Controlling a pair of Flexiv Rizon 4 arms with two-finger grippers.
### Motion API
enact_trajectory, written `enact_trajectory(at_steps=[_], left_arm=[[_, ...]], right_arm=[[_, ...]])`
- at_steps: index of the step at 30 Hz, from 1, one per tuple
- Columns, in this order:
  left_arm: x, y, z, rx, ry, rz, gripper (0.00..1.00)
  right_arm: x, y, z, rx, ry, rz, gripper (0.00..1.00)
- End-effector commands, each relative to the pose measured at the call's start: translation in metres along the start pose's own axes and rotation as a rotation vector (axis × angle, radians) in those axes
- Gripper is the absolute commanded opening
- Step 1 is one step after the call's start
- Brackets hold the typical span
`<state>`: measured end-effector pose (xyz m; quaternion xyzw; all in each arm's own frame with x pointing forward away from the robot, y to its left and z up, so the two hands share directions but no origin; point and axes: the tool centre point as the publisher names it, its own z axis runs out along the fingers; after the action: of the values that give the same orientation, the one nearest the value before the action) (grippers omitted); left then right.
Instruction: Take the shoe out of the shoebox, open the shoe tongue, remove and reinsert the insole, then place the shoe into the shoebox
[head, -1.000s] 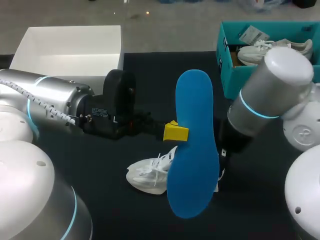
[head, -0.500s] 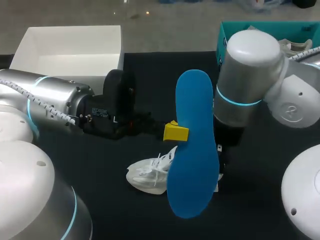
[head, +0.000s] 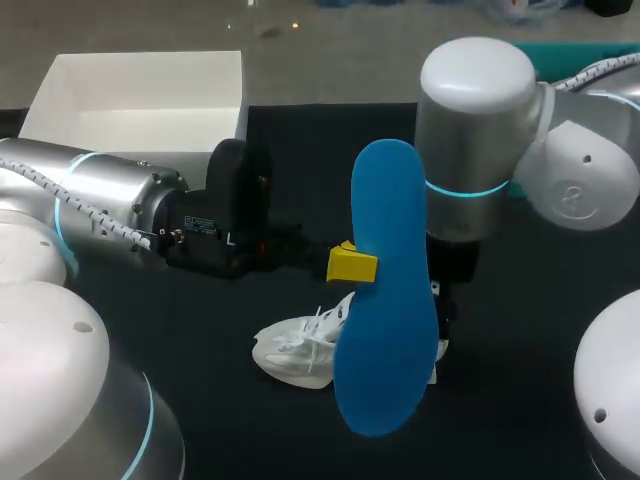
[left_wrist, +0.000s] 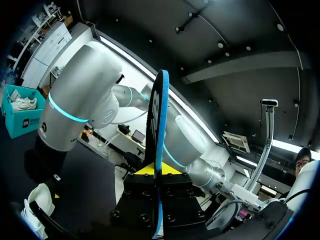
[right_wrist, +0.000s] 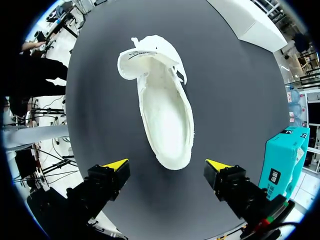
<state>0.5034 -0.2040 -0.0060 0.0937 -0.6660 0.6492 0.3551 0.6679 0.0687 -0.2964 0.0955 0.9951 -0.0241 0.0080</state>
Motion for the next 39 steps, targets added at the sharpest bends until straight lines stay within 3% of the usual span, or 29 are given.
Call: enact_trajectory(at_steps=[1,37,39], left_arm=[[-0.0007,0.0001,0.0008,0.0,0.001,0.0,0.0],[-0.0007,0.0001,0.0008,0.0,0.001,0.0,0.0],[-0.0007,0.0001,0.0008,0.0,0.001,0.0,0.0]], right_arm=[[0.0001,-0.0001,0.0031,-0.005,0.001,-0.007,1.0],[0.0009,0.0026,0.0036,-0.002,-0.007,-0.008,1.0],[-0.0005,0.0088,0.0046,-0.001,-0.007,-0.026,1.0]])
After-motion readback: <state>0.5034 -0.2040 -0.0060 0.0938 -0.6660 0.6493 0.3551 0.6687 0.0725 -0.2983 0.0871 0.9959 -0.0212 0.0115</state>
